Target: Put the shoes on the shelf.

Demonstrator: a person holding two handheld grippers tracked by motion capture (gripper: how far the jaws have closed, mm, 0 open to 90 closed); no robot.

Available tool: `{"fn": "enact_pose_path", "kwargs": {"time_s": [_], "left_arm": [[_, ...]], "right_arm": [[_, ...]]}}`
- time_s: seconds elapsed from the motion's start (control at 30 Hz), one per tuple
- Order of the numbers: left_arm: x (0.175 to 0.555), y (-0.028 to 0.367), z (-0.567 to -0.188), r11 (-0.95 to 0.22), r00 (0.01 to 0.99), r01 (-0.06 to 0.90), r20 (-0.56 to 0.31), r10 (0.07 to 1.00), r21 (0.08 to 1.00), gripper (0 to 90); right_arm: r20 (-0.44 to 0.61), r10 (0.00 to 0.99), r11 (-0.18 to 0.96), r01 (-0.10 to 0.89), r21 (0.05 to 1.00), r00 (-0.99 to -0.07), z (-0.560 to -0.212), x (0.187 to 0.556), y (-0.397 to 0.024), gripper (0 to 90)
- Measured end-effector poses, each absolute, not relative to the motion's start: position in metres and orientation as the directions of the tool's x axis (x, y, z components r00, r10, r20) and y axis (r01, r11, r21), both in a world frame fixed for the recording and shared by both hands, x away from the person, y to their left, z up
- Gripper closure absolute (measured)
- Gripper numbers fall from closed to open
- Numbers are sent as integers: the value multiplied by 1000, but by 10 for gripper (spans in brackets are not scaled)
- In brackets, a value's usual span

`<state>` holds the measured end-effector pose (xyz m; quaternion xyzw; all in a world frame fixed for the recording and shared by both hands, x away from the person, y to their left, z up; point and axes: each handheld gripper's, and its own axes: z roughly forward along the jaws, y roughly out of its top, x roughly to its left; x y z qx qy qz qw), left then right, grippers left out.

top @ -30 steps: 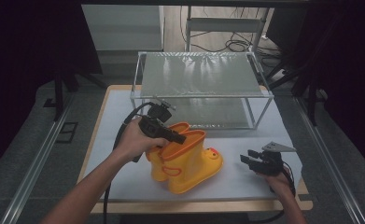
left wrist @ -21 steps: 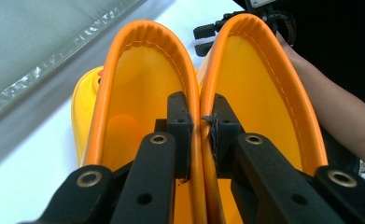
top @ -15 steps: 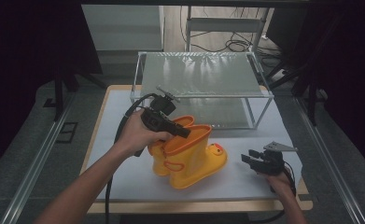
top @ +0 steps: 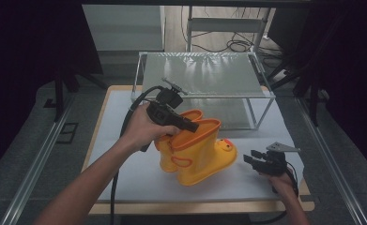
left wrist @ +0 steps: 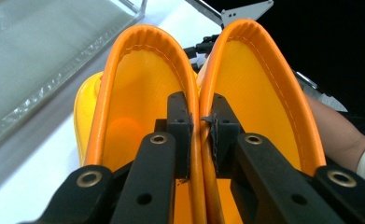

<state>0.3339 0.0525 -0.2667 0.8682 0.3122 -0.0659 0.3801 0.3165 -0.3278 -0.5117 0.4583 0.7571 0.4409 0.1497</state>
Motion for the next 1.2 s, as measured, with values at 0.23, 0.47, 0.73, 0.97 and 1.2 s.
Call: {"fn": "enact_pose_path", "kwargs": {"time_s": [0.23,0.47,0.73,0.97,1.2], "left_arm": [[335,48,-257,-505,799,588,-356,485,632,818],[337,45,-240,-513,811,571,-342,475,641,818],[339,44,-220,-492,809,567,-333,485,661,818],[350,46,-202,-456,796,581,-353,492,675,819],[361,47,-181,-421,780,591,-354,515,689,819]], "right_arm": [[180,828,185,562,806,-530,-512,317,-330,515],[182,831,181,564,806,-526,-512,317,-330,515],[185,831,179,566,804,-525,-512,317,-331,518],[189,833,173,569,804,-520,-512,317,-333,518],[188,833,173,568,804,-520,-512,317,-333,518]]}}
